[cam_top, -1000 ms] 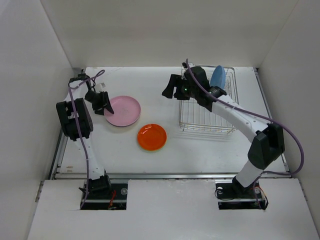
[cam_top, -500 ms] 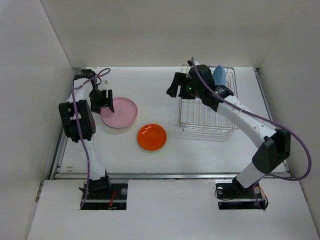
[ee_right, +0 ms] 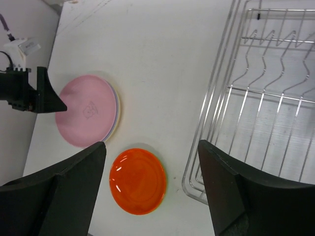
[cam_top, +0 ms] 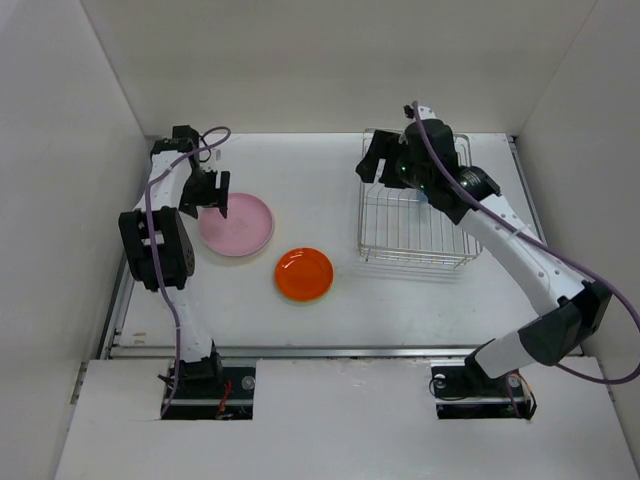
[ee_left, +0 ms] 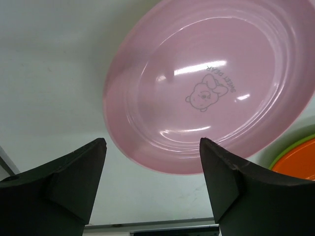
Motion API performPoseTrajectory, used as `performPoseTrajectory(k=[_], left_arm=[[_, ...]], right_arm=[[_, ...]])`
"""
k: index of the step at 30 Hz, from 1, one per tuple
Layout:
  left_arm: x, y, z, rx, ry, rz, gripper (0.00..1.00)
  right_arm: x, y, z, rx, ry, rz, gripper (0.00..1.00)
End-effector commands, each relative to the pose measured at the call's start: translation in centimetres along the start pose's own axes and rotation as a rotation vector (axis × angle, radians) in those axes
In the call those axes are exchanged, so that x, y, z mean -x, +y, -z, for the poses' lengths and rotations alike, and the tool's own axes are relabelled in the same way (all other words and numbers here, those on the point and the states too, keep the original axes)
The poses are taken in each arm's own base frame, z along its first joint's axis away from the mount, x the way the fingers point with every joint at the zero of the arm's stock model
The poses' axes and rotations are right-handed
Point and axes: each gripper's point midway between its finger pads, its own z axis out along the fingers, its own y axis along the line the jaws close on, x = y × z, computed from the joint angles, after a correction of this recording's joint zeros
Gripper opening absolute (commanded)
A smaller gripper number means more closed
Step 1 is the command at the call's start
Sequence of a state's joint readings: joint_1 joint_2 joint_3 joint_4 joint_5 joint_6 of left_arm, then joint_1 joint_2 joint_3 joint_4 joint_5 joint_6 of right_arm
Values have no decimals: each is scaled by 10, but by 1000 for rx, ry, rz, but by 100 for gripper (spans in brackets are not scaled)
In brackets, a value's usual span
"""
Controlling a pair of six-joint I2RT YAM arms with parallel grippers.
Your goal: Unload the plates from the dish rack
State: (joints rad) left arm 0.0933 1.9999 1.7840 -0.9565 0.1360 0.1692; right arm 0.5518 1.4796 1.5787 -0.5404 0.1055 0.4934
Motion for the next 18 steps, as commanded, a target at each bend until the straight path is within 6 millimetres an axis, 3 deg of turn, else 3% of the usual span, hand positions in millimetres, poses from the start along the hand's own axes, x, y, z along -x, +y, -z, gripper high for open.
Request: performPoseTrajectory(k=[1, 6, 7, 10, 11, 12, 14, 16, 18], left_arm=[[-8, 6, 9, 27, 27, -11, 74], [3, -15, 40, -68, -90, -33, 74], [4, -19, 55, -83, -120, -49, 74], [2, -30, 80, -129, -175, -69, 75], [3, -32, 86, -135, -193, -82, 76], [-1, -32, 88, -135, -193, -82, 76], [-9, -36, 95, -144, -196, -83, 76], [-13, -38, 97, -153, -199, -84, 78], [-20, -41, 97, -171, -183, -82, 78]], right_arm=[[18, -19, 14, -101, -45, -4, 81], [52, -93, 24, -364, -118, -58, 86], [69, -119, 29, -457, -159, -64, 86], [79, -161, 27, -615, -169, -33, 87], [86, -164, 26, -622, -177, -39, 87], [80, -175, 11, -656, -140, -22, 87], [89, -181, -2, -675, -146, -18, 87], [77, -198, -32, -721, -89, -8, 87], [84, -211, -45, -743, -95, -22, 87]])
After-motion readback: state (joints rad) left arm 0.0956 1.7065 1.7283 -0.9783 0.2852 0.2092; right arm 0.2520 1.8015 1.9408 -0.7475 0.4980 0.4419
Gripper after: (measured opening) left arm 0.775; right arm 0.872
